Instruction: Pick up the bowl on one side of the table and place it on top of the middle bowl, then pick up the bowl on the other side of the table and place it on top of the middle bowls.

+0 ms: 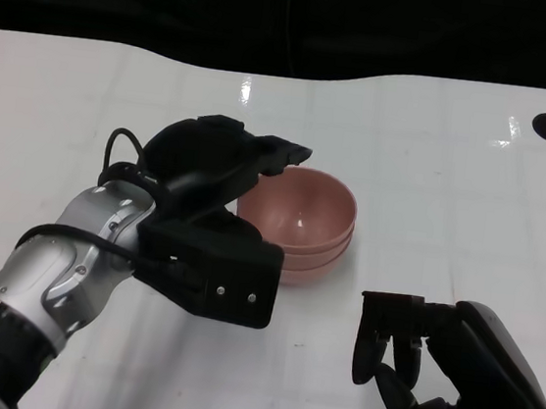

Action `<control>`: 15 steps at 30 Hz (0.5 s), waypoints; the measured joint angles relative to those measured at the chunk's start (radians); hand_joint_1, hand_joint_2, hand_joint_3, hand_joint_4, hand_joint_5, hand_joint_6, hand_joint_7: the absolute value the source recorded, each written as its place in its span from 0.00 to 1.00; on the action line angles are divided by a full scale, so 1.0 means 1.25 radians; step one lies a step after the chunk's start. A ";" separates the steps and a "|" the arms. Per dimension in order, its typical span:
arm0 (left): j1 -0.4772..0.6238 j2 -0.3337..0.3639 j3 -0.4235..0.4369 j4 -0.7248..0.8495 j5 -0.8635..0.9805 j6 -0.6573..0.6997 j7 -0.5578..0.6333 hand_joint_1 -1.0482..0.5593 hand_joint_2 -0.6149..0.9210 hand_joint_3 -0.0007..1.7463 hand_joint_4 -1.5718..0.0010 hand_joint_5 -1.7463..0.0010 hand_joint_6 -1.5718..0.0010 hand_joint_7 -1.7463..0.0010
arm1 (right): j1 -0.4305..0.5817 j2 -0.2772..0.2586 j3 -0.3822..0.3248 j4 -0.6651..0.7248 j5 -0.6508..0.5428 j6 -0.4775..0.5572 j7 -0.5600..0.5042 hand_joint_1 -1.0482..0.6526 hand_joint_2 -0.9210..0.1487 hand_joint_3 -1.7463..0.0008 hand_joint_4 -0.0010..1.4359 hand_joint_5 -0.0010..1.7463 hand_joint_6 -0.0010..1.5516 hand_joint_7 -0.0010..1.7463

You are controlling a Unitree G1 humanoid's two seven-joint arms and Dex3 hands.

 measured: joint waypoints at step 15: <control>0.253 0.086 0.165 -0.249 -0.149 -0.071 0.009 0.36 1.00 0.12 0.89 0.55 0.72 0.95 | 0.003 -0.002 -0.005 -0.001 0.001 0.007 0.010 0.59 0.76 0.01 0.69 1.00 0.54 0.91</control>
